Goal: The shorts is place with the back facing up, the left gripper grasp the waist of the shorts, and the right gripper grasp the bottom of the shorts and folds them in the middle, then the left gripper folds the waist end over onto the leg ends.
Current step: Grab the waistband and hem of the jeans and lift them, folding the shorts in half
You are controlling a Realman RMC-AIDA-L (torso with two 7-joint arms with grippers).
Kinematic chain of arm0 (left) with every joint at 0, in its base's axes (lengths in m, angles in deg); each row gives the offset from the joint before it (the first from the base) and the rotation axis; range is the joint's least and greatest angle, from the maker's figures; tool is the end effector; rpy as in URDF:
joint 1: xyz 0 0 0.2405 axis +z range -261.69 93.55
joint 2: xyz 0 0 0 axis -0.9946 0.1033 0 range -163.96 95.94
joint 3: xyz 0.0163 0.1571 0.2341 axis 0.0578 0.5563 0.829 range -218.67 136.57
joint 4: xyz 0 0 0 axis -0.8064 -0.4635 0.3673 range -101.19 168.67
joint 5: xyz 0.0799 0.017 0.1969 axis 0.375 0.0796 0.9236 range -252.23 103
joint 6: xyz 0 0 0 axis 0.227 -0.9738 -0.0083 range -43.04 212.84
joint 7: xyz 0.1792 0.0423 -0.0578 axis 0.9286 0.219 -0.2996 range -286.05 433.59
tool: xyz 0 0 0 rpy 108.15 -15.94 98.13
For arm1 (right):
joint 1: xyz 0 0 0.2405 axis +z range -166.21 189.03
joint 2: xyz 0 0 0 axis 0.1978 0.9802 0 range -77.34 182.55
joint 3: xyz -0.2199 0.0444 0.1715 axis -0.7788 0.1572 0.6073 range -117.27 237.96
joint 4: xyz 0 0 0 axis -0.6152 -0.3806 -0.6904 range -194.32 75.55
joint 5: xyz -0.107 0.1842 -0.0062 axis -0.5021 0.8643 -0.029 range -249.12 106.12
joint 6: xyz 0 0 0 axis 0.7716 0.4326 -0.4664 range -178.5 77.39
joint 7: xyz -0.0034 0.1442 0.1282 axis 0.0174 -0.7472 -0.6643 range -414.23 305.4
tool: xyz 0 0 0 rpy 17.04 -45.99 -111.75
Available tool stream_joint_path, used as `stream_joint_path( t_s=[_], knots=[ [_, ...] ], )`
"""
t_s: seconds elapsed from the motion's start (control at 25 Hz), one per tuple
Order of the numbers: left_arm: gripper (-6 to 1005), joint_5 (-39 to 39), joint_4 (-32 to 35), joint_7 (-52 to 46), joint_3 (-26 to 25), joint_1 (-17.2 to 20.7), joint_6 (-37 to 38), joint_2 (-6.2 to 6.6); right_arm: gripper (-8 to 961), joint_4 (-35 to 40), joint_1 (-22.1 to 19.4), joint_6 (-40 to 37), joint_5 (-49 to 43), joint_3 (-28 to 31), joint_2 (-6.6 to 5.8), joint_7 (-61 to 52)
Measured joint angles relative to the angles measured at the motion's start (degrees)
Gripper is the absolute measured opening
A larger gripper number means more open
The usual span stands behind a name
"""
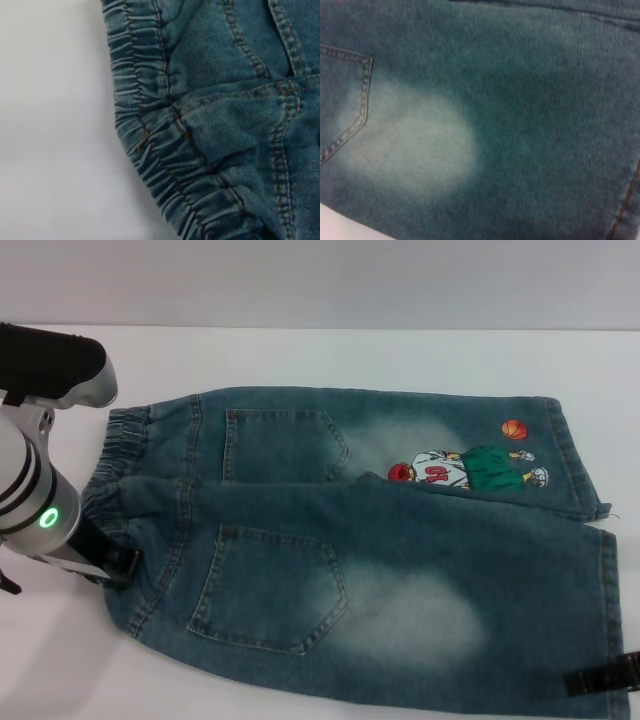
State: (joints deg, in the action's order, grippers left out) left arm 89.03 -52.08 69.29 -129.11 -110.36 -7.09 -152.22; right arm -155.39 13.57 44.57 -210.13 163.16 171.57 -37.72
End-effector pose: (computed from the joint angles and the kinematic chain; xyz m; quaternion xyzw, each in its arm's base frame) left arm -0.2708 0.3462 -0.0409 -0.7531 -0.5298 0.2386 0.3086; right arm 0.3082 0.2447 -0.0234 -0.7765 0.6009 -0.0911 0.1662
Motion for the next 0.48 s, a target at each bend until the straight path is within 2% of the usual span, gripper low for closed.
stream_joint_path(
  t_s=[0.48],
  knots=[
    [235, 0.0, 0.6, 0.0, -0.3, -0.2, 0.2, 0.04, 692, -0.1, -1.1, 1.8, -1.9, 3.4, -0.16, -0.2]
  ],
)
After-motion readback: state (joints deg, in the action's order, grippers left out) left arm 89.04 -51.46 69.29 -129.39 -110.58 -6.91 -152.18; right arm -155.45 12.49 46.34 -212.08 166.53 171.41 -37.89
